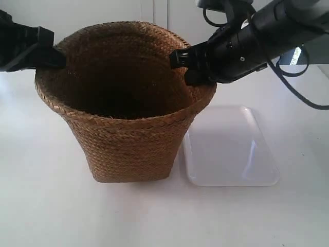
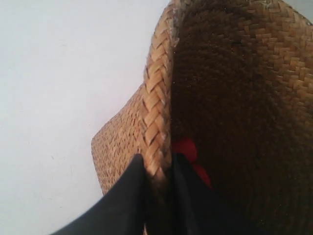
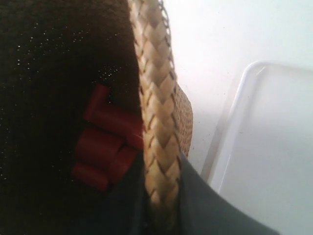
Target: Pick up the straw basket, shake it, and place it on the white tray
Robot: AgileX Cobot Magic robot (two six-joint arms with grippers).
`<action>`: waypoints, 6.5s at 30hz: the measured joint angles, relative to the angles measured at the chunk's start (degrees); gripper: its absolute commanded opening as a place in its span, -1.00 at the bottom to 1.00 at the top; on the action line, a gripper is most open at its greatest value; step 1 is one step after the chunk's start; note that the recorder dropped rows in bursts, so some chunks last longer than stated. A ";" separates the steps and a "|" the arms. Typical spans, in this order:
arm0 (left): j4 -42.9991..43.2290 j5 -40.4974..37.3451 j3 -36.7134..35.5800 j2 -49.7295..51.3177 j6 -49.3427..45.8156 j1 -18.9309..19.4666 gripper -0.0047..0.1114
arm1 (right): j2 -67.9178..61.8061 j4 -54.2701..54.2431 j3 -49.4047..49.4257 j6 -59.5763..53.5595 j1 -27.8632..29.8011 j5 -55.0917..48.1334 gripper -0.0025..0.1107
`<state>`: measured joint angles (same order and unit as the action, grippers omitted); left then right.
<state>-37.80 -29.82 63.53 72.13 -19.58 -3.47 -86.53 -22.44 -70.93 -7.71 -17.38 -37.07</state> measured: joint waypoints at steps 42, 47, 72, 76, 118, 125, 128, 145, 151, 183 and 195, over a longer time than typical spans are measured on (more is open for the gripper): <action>-16.22 18.25 -12.32 -6.09 -25.02 -8.36 -0.92 | 8.06 -0.76 14.87 -6.88 -4.65 19.53 -0.96; -17.27 17.55 -12.32 -6.09 -25.95 -8.36 -0.92 | 8.06 -2.31 14.87 -6.88 -4.65 19.98 -0.96; -18.47 13.35 -8.32 -8.81 -25.55 -9.22 -0.92 | 12.60 -3.77 11.23 -8.42 -6.22 14.77 -0.96; -18.11 18.35 -11.62 -9.76 -22.69 -8.82 -0.92 | 11.99 -3.56 13.42 -8.36 -6.27 20.79 -0.96; -16.34 18.15 -13.52 -11.75 -22.25 -9.96 -0.92 | 10.61 -1.70 14.08 -5.43 -8.46 18.01 -0.96; -16.34 17.03 -13.53 -11.75 -22.36 -9.96 -0.92 | 9.83 -1.49 13.98 -5.43 -8.46 17.80 -0.96; -15.98 16.77 -13.53 -11.75 -22.36 -9.96 -0.92 | 8.19 -1.49 13.98 -4.86 -8.46 16.93 -0.96; -4.23 17.14 -9.08 -18.61 -12.52 -9.25 -0.92 | 18.26 0.71 11.98 -2.69 -9.06 20.58 -0.96; 2.29 13.24 -14.55 -15.01 -4.39 -7.75 -0.92 | 12.52 1.89 14.70 -0.45 -7.72 14.27 -0.96; -4.70 6.39 -6.63 -19.13 -9.24 -7.75 -0.92 | 18.14 -1.14 9.93 -3.05 -8.73 7.62 -0.96; -1.75 11.71 -12.37 -17.03 -9.24 -8.22 -0.92 | 14.63 1.33 16.78 0.10 -8.90 16.51 -0.96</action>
<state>-39.55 -18.11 51.16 55.10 -28.82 -11.69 -71.89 -21.11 -54.16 -7.61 -26.28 -20.57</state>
